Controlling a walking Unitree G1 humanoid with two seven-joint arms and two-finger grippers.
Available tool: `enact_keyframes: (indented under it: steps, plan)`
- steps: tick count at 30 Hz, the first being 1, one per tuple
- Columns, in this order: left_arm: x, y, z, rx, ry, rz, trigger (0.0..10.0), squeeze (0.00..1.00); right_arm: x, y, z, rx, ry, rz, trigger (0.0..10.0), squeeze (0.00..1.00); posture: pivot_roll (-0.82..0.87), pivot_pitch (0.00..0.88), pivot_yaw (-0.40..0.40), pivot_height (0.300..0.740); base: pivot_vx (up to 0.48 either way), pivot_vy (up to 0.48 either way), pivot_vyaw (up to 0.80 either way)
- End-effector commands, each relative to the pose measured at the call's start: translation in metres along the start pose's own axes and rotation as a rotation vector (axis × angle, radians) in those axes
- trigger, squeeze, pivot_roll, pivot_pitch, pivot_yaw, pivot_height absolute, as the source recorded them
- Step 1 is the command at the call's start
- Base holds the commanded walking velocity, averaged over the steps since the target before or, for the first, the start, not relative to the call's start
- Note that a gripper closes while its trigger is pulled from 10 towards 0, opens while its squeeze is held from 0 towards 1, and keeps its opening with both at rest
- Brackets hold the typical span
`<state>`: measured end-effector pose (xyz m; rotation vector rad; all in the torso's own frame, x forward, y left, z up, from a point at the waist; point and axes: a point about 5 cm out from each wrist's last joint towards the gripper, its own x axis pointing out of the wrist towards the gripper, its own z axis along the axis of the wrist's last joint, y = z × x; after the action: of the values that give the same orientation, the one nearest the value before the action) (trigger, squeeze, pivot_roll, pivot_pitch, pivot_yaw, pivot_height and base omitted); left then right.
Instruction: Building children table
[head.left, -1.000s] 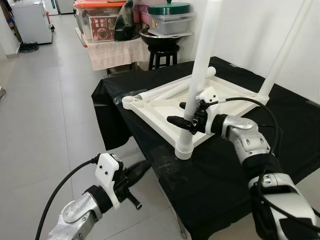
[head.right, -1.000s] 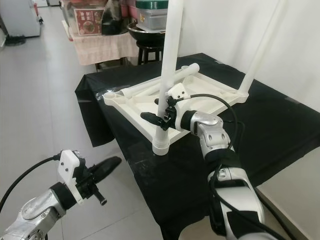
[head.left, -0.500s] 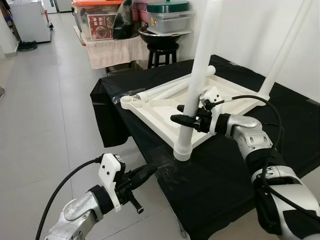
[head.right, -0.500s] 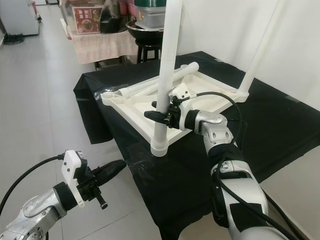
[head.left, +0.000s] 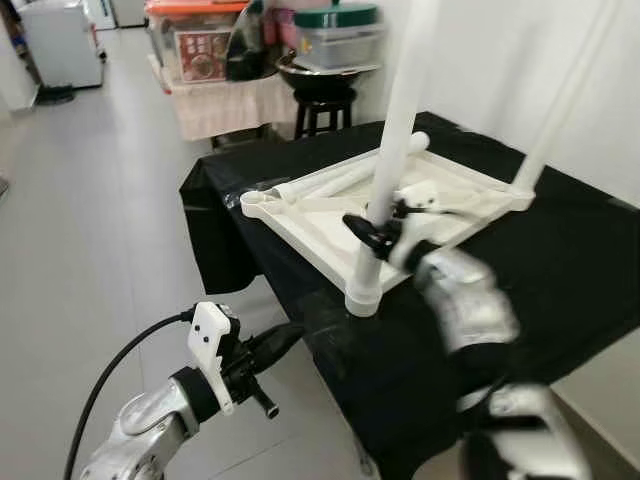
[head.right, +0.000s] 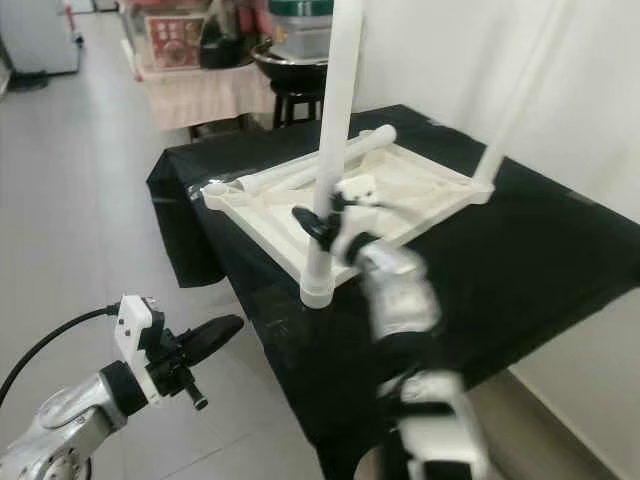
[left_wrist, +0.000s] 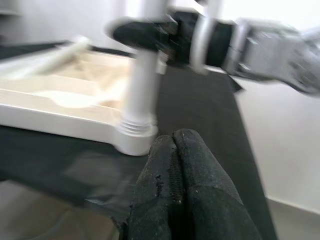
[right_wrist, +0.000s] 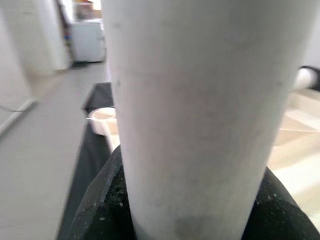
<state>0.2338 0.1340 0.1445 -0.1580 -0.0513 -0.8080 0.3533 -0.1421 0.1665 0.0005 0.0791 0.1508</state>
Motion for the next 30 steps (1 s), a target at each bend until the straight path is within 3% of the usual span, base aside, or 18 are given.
enact_keyframes:
  steps: [1,5,10,11,12,13,19,20,23,26,27,29,30]
  plan:
    - [-0.002,0.004,-0.002,0.005,0.015,0.021,10.0,0.00,-0.015,-0.018,-0.045,-0.016,0.193,-0.095,0.0,0.00,-0.04,0.000,0.002,0.740,0.000,0.000,0.00]
    - [-0.002,0.007,-0.002,-0.004,0.008,0.031,10.0,0.00,-0.004,-0.027,-0.029,-0.070,0.136,-0.102,0.0,0.00,-0.04,0.000,-0.014,0.740,0.000,0.000,0.00]
    - [0.000,0.008,-0.001,0.002,0.000,0.040,10.0,0.00,0.000,-0.018,-0.028,-0.097,0.141,-0.074,0.0,0.00,-0.04,0.000,-0.018,0.740,0.000,0.000,0.00]
    - [0.000,0.009,-0.001,-0.001,-0.007,0.053,10.0,0.00,0.000,-0.016,-0.025,-0.127,0.146,-0.053,8.2,0.00,-0.04,0.000,-0.018,0.740,0.000,0.000,0.00]
    - [0.000,0.009,-0.001,-0.001,-0.007,0.053,10.0,0.00,0.000,-0.016,-0.025,-0.127,0.146,-0.053,8.2,0.00,-0.04,0.000,-0.018,0.740,0.000,0.000,0.00]
    - [0.000,0.009,-0.001,-0.005,-0.011,0.059,10.0,0.00,-0.001,-0.008,-0.018,-0.151,0.145,-0.008,10.0,1.00,-0.04,0.000,-0.019,0.740,0.000,0.000,0.00]
    - [0.001,0.009,-0.001,-0.007,-0.008,0.049,10.0,0.00,0.002,0.000,0.000,-0.128,0.084,0.049,10.0,1.00,-0.04,0.000,-0.019,0.740,0.000,0.000,0.00]
    - [0.002,0.008,-0.001,-0.009,-0.008,0.046,10.0,0.00,0.012,0.002,0.018,-0.128,0.007,0.170,10.0,1.00,-0.04,0.000,-0.019,0.740,0.000,0.000,0.00]
    - [0.002,0.008,-0.001,-0.009,-0.008,0.045,10.0,0.00,0.018,0.007,0.031,-0.136,-0.049,0.320,10.0,1.00,-0.04,0.000,-0.020,0.740,0.000,0.000,0.00]
    - [0.002,0.008,-0.001,-0.009,-0.009,0.046,10.0,0.00,0.018,0.007,0.032,-0.138,-0.052,0.331,10.0,1.00,-0.04,0.000,-0.020,0.740,0.000,0.000,0.00]
    - [0.002,0.007,-0.001,-0.009,-0.011,0.049,10.0,0.00,0.020,0.009,0.033,-0.192,-0.033,0.510,10.0,0.00,-0.02,0.000,-0.034,0.740,0.000,0.000,0.00]
    - [0.002,0.005,-0.001,-0.008,-0.013,0.054,10.0,0.00,0.020,0.009,0.038,-0.256,-0.006,0.744,10.0,0.00,-0.01,0.000,-0.036,0.740,0.000,0.000,0.00]
    - [0.002,0.005,-0.001,-0.008,-0.013,0.054,10.0,0.00,0.020,0.009,0.038,-0.256,-0.006,0.744,10.0,0.00,-0.01,0.000,-0.036,0.740,0.000,0.000,0.00]
